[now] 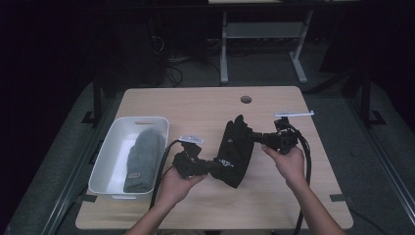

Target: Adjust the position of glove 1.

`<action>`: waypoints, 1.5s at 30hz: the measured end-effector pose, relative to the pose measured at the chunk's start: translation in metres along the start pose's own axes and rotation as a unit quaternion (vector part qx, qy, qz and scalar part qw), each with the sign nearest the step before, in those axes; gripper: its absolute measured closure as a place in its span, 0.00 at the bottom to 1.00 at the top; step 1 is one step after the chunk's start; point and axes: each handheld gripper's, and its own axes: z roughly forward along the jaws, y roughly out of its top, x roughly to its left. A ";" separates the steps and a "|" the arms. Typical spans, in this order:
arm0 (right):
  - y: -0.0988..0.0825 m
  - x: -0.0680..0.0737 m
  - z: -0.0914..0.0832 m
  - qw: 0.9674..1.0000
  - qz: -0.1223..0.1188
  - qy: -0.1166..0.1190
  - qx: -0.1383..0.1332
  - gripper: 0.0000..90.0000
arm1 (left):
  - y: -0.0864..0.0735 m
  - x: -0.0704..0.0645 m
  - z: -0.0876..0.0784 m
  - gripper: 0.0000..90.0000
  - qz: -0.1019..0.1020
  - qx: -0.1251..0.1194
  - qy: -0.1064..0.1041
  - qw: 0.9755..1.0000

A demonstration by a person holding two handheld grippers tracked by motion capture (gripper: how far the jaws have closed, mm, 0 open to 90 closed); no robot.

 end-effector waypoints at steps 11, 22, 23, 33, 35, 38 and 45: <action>0.009 0.009 0.006 1.000 -0.007 0.009 0.003 0.88 | 0.000 0.004 -0.012 0.89 -0.004 -0.006 0.002 1.000; 0.017 0.018 0.014 1.000 -0.013 0.016 0.008 0.88 | -0.002 0.007 -0.024 0.89 -0.004 -0.014 0.008 1.000; 0.018 0.019 0.015 1.000 -0.015 0.016 0.008 0.88 | -0.002 0.007 -0.025 0.89 -0.003 -0.014 0.008 1.000; 0.022 0.023 0.019 1.000 -0.018 0.019 0.010 0.88 | -0.002 0.008 -0.031 0.89 -0.002 -0.014 0.011 1.000; 0.022 0.024 0.020 1.000 -0.016 0.021 0.010 0.88 | -0.001 0.007 -0.033 0.89 -0.001 -0.015 0.011 1.000; 0.025 0.026 0.020 0.999 -0.021 0.022 0.011 0.88 | -0.001 0.007 -0.036 0.89 -0.002 -0.017 0.013 1.000; 0.030 0.034 0.023 0.999 -0.025 0.023 0.017 0.88 | -0.003 0.006 -0.042 0.89 -0.001 -0.018 0.015 1.000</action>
